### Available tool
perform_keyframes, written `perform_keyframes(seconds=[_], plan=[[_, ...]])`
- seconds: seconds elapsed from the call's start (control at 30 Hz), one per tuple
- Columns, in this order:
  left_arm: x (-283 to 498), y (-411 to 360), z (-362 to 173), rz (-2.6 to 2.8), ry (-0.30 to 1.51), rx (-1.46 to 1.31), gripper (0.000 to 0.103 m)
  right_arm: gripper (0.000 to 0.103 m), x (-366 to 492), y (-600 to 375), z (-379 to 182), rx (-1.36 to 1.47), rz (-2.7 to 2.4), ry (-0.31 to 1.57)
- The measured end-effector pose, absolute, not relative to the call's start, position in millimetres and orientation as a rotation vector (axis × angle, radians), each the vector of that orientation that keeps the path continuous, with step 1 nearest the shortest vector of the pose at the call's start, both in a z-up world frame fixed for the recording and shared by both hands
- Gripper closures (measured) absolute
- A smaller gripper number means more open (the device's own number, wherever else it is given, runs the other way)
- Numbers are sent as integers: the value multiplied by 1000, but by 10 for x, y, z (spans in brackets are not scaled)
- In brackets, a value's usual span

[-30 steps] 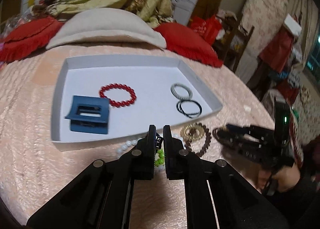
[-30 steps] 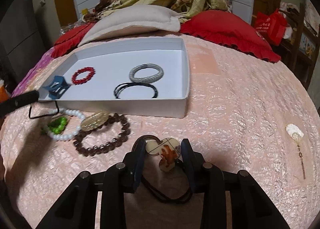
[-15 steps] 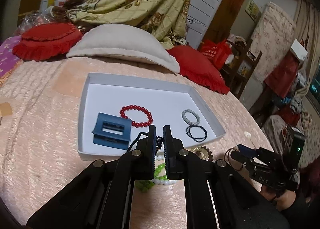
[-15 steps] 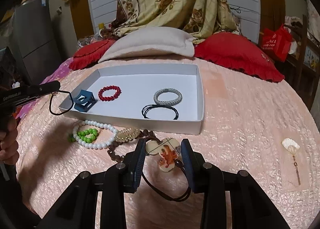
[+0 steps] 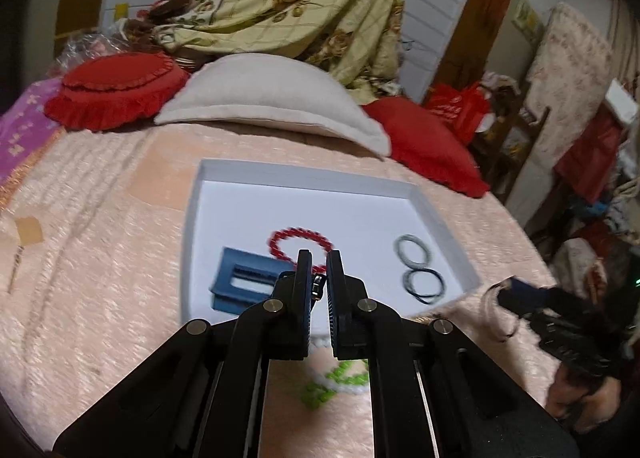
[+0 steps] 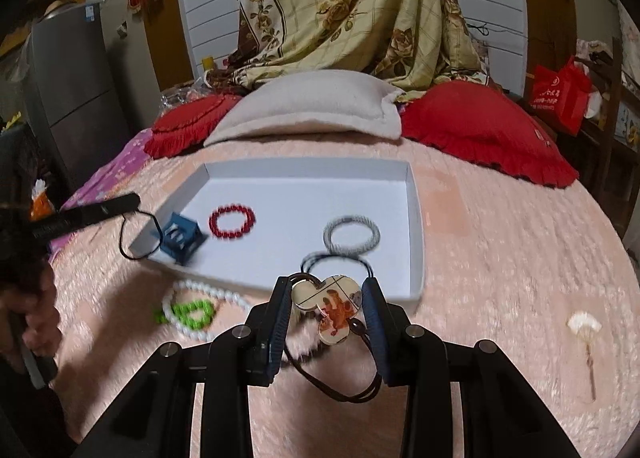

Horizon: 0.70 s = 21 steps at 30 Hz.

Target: Organize jewelry

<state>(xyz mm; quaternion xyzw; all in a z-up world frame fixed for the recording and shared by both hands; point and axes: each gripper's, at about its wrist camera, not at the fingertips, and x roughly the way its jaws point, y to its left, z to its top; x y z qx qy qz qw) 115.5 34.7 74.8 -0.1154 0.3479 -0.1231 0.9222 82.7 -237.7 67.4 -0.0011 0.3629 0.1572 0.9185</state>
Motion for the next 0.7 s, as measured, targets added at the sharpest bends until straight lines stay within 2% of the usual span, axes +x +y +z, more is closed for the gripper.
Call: perform_keyframes(seconds=[0.33, 0.7], plan=[[1880, 364, 784, -116, 745, -237, 97, 68, 1434, -2192, 838, 0, 312, 744], [2360, 387, 587, -83, 797, -276, 97, 68, 2168, -1897, 562, 71, 337, 803]])
